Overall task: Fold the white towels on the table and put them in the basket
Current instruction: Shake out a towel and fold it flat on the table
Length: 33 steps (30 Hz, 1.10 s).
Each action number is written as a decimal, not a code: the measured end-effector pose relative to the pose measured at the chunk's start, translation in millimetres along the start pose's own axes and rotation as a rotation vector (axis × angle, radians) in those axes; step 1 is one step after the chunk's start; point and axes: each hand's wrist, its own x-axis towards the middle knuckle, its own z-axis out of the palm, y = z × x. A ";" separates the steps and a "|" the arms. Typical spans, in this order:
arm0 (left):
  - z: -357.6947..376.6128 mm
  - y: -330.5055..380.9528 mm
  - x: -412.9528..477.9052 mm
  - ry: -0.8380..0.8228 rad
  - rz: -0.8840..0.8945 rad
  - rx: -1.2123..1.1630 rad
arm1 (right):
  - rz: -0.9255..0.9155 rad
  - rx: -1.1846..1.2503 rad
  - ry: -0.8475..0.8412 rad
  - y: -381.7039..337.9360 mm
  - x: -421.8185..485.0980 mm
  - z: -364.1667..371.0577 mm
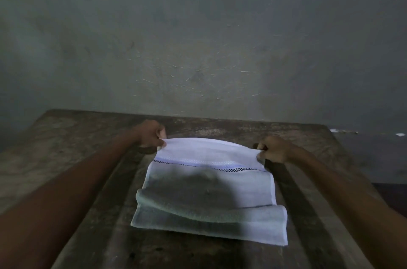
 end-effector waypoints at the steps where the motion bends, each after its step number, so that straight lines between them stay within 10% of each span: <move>1: -6.7 2.3 -8.1 0.009 -0.004 -0.050 | -0.008 0.025 -0.016 -0.9 -7.4 -6.3; 11: -121.3 52.5 -112.0 0.143 0.171 -0.085 | -0.184 0.024 0.015 -50.1 -116.0 -131.0; 22: -208.4 101.7 -200.1 0.581 0.278 -0.029 | -0.273 -0.029 0.493 -88.0 -205.4 -205.9; 33: -210.7 89.6 -219.6 0.380 0.339 -0.559 | -0.316 0.541 0.465 -87.5 -227.1 -200.7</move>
